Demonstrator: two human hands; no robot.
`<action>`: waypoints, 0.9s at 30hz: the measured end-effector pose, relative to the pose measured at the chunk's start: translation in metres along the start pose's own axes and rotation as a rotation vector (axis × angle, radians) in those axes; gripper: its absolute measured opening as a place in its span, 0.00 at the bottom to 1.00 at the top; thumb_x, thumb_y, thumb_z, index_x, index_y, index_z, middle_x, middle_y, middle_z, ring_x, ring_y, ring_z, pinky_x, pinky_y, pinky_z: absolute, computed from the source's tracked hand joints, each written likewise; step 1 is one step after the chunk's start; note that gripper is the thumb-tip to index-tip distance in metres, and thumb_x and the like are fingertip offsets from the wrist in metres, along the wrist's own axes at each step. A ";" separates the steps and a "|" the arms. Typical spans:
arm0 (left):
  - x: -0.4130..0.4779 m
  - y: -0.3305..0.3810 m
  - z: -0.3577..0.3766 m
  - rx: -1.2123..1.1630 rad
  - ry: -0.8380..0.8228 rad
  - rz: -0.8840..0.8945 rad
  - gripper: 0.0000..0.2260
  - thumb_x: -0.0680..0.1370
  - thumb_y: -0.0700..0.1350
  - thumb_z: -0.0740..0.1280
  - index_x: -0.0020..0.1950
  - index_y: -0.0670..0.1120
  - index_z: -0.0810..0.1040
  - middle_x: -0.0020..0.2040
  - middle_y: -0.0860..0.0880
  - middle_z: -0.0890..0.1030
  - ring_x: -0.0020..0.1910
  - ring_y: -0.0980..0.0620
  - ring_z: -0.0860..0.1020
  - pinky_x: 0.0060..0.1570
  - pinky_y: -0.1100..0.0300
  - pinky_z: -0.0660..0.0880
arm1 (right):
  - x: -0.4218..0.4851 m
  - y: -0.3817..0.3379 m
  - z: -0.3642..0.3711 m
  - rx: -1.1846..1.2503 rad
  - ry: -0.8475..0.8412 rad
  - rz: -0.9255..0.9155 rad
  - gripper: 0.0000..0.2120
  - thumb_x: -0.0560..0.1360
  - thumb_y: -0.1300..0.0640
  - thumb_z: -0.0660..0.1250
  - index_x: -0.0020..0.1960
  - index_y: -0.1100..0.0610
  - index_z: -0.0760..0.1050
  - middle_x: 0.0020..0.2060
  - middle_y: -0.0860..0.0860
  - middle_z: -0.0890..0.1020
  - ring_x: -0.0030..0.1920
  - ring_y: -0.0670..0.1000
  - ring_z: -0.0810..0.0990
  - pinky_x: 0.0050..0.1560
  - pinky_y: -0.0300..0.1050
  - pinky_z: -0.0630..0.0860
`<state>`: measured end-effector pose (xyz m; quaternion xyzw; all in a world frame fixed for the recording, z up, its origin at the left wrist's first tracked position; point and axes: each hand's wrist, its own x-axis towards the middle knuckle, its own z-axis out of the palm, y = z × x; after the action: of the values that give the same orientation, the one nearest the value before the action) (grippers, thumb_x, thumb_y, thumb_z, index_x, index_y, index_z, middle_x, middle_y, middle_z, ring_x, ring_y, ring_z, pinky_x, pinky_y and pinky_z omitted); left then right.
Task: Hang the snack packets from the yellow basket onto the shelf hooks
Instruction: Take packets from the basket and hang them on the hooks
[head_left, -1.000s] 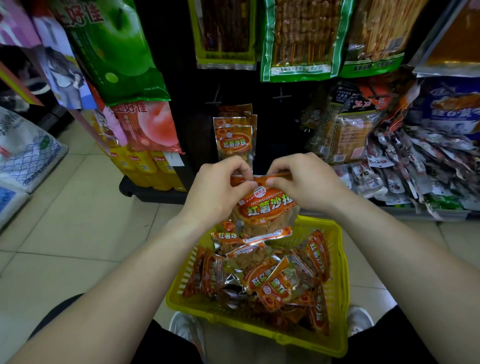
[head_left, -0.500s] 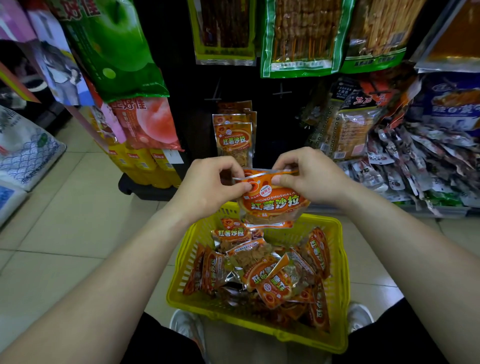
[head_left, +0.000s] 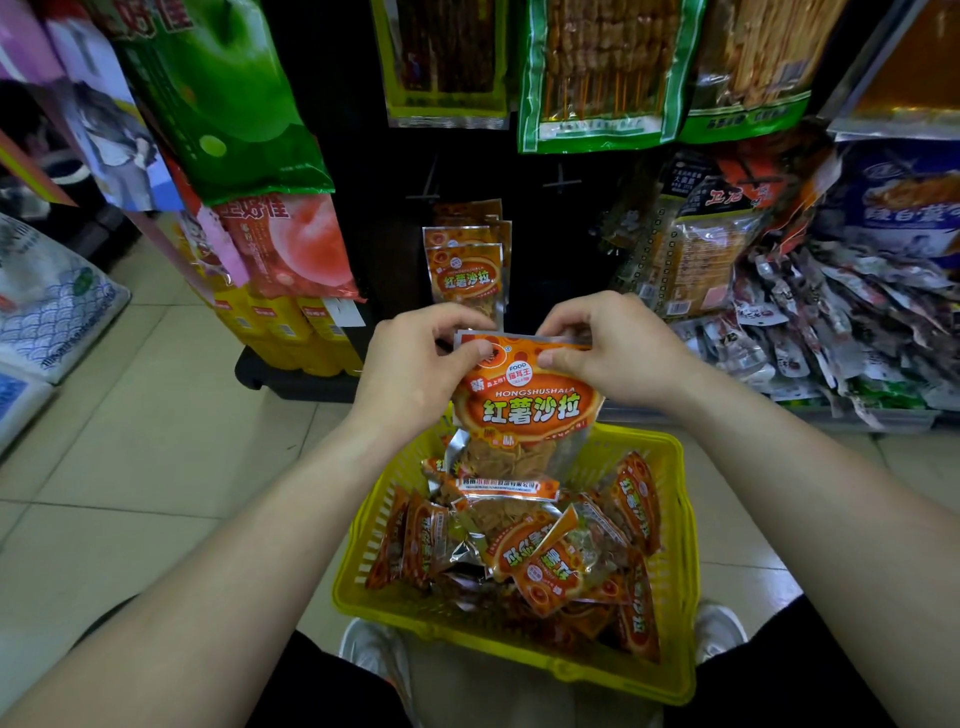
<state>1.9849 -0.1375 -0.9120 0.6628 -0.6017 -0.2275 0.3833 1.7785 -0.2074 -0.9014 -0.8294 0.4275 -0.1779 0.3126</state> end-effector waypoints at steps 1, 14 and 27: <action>0.000 0.000 0.000 0.000 0.002 -0.002 0.06 0.77 0.47 0.73 0.53 0.56 0.83 0.49 0.56 0.84 0.47 0.57 0.83 0.42 0.51 0.83 | 0.000 0.000 0.000 -0.021 -0.005 -0.008 0.04 0.76 0.51 0.72 0.46 0.44 0.78 0.42 0.43 0.82 0.44 0.43 0.82 0.41 0.41 0.78; -0.001 -0.006 0.008 0.009 -0.031 -0.046 0.07 0.74 0.47 0.75 0.48 0.59 0.82 0.47 0.59 0.83 0.48 0.58 0.82 0.45 0.54 0.83 | 0.003 -0.003 0.006 -0.252 -0.075 0.065 0.02 0.77 0.47 0.70 0.48 0.44 0.79 0.46 0.44 0.84 0.49 0.47 0.82 0.49 0.52 0.81; -0.012 -0.044 -0.023 -0.021 0.128 -0.108 0.08 0.78 0.47 0.70 0.57 0.53 0.79 0.45 0.59 0.82 0.42 0.61 0.80 0.45 0.59 0.80 | 0.021 -0.025 0.013 -0.393 0.170 0.109 0.06 0.79 0.47 0.65 0.53 0.44 0.80 0.48 0.47 0.84 0.52 0.55 0.81 0.41 0.48 0.76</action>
<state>2.0280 -0.1209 -0.9346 0.7034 -0.5369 -0.2113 0.4151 1.8123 -0.2088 -0.8938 -0.8320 0.5231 -0.1432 0.1172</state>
